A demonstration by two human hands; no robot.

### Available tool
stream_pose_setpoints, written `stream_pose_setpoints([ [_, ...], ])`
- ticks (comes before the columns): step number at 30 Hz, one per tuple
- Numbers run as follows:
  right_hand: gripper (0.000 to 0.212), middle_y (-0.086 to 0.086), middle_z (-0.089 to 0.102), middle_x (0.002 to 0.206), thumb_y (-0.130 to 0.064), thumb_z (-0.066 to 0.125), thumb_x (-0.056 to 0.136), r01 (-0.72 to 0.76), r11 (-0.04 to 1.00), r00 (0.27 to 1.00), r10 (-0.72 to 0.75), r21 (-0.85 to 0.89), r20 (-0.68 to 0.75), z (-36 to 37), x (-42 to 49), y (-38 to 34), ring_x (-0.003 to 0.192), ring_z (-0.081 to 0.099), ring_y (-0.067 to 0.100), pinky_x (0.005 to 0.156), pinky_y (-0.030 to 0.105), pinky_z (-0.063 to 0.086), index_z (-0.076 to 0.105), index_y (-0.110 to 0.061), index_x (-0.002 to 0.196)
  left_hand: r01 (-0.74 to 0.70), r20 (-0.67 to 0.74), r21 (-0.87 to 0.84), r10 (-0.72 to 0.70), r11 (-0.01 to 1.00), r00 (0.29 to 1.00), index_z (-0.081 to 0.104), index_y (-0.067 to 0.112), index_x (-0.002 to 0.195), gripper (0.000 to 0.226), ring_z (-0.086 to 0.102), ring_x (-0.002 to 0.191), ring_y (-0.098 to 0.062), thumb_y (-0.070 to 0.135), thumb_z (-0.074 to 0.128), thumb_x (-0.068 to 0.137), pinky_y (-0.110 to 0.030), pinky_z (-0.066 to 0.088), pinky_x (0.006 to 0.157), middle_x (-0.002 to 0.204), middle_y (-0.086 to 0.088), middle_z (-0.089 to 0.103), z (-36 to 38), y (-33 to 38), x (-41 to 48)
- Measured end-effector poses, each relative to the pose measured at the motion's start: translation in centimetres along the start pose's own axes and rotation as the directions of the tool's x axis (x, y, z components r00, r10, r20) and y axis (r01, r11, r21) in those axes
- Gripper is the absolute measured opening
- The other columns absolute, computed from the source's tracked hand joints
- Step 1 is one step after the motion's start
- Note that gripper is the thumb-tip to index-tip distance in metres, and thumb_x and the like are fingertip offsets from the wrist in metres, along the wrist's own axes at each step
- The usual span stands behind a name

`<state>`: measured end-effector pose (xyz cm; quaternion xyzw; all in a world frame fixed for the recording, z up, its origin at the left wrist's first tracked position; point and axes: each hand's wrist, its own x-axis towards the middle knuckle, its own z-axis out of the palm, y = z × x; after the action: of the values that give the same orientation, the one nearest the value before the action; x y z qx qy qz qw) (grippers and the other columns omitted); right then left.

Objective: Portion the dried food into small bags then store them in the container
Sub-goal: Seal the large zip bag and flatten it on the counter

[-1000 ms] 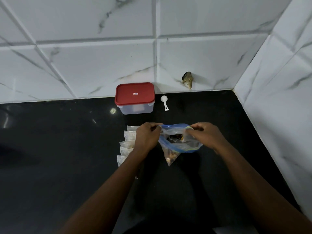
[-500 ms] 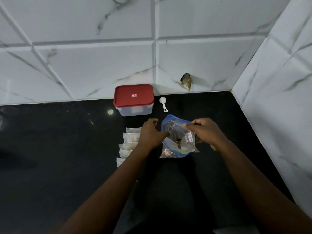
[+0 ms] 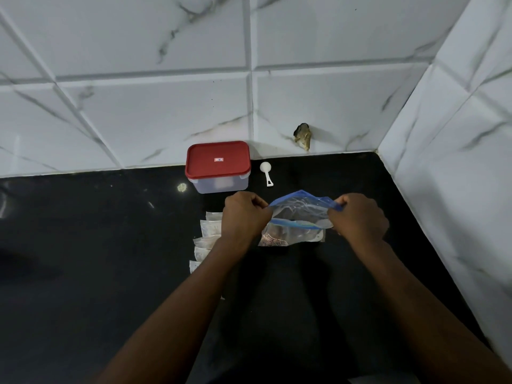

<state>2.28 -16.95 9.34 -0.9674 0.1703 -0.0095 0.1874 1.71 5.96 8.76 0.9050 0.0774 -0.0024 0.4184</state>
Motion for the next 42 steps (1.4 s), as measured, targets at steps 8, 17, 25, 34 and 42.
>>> stream_pose_setpoints([
  [8, 0.011, -0.006, 0.061, 0.082, -0.030, 0.066, 0.092, -0.055, 0.996, 0.998, 0.056, 0.073, -0.011, -0.2, 0.0, -0.1, 0.074, 0.059, 0.016, 0.064, 0.029, 0.047, 0.075, -0.030, 0.098, -0.009, -0.022, 0.065, 0.010, 0.998, 1.000, 0.075, 0.013, 0.085, 0.005, 0.073, 0.078, -0.012, 0.011, 0.073, 0.089, -0.033, 0.064, 0.076, 0.084, -0.002, 0.075, -1.0, -0.2, 1.2],
  [17, 0.008, -0.015, 0.073, 0.064, -0.035, 0.066, 0.092, -0.161, 0.907, 0.971, 0.074, 0.390, 0.229, -0.4, 0.4, 0.1, 0.061, 0.073, 0.008, 0.078, 0.043, 0.063, 0.071, -0.030, 0.088, 0.098, -0.059, -0.087, -0.103, 0.991, 0.993, 0.075, 0.015, 0.091, 0.005, 0.075, 0.073, -0.012, 0.014, 0.072, 0.094, -0.033, 0.065, 0.074, 0.085, -0.001, 0.075, -1.9, -2.0, 2.0],
  [25, 0.020, -0.013, 0.069, 0.090, -0.049, 0.067, 0.086, -0.031, 0.960, 0.997, 0.010, 0.277, 0.076, -0.8, -0.5, -0.6, 0.084, 0.065, 0.010, 0.078, 0.037, 0.057, 0.073, -0.035, 0.099, 0.093, -0.009, -0.235, -0.098, 0.968, 0.995, 0.073, 0.020, 0.086, 0.010, 0.074, 0.074, -0.010, 0.013, 0.074, 0.093, -0.021, 0.061, 0.070, 0.088, -0.001, 0.076, -2.4, -2.0, 2.2],
  [34, 0.057, -0.010, 0.054, 0.121, -0.060, 0.075, 0.076, 0.581, 0.813, 0.812, -0.582, 0.028, 0.043, 1.1, -1.2, -5.0, 0.115, 0.048, 0.013, 0.092, 0.035, 0.031, 0.063, -0.036, 0.127, 0.203, 0.149, -0.573, -0.142, 0.794, 0.978, 0.074, 0.012, 0.096, 0.012, 0.076, 0.088, -0.020, 0.006, 0.064, 0.098, -0.027, 0.063, 0.079, 0.097, -0.012, 0.077, -1.8, -1.8, 1.7],
  [42, 0.028, -0.014, 0.069, 0.104, -0.050, 0.070, 0.088, 0.653, 0.755, 0.749, -0.656, 0.060, 0.097, 2.8, -1.2, -8.5, 0.102, 0.055, 0.013, 0.092, 0.039, 0.034, 0.072, -0.036, 0.113, 0.155, 0.146, -0.641, -0.079, 0.752, 0.986, 0.074, 0.011, 0.099, 0.018, 0.074, 0.083, -0.014, 0.000, 0.059, 0.098, -0.025, 0.060, 0.073, 0.096, -0.008, 0.077, -1.5, -3.0, 1.1],
])
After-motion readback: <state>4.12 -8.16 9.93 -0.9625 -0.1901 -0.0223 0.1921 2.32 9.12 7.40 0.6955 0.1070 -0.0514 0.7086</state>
